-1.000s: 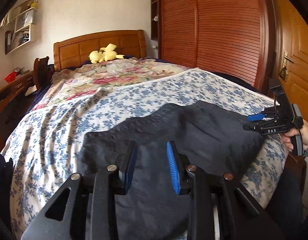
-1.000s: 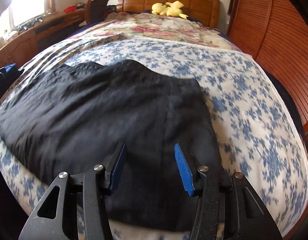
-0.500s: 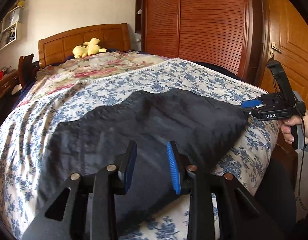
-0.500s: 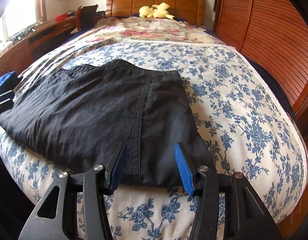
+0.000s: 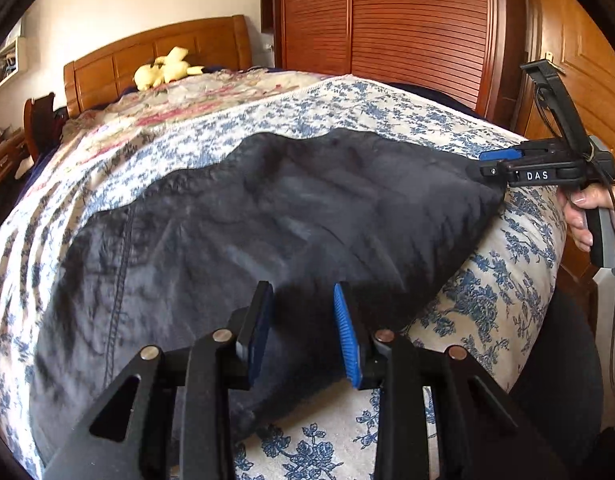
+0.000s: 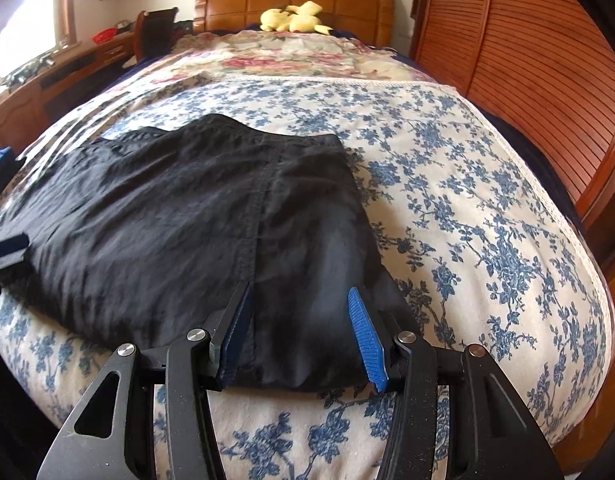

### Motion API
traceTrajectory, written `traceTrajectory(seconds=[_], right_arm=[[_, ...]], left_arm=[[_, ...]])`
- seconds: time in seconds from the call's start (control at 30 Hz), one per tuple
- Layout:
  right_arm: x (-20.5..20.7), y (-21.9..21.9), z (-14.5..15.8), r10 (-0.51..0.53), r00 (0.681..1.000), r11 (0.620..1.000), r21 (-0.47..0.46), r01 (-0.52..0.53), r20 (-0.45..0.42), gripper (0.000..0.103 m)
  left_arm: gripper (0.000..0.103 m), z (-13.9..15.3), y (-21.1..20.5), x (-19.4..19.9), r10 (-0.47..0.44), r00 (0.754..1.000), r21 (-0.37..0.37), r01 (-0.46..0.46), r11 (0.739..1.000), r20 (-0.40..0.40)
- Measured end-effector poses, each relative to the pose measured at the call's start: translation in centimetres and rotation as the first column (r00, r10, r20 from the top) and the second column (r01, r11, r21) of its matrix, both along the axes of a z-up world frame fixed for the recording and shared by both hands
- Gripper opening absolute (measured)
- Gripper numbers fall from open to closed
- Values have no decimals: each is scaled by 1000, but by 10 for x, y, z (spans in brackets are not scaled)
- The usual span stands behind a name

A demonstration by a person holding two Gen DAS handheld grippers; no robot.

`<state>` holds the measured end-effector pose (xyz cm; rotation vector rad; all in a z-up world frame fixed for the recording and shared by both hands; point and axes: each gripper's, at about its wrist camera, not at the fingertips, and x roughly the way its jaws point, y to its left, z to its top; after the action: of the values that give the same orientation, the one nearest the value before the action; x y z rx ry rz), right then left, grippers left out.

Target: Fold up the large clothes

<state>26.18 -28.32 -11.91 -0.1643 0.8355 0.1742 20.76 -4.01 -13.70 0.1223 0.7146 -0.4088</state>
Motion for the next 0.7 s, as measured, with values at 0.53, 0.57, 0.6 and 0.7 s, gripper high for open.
traceTrajectory(seconds=[0.53, 0.57, 0.6, 0.7], right_arm=[[13, -30, -22, -109, 993, 993, 33, 111, -48, 64], [12, -32, -26, -117, 992, 992, 35, 119, -52, 69], [13, -33, -31, -123, 990, 991, 37, 125, -68, 73], [14, -35, -39, -121, 987, 990, 62, 128, -106, 74]], left_arm=[[34, -13, 3, 2, 8, 1000, 1, -8, 1000, -23], [35, -14, 3, 3, 8, 1000, 2, -8, 1000, -23], [35, -14, 3, 3, 8, 1000, 2, -8, 1000, -24], [35, -15, 3, 3, 7, 1000, 3, -6, 1000, -25]])
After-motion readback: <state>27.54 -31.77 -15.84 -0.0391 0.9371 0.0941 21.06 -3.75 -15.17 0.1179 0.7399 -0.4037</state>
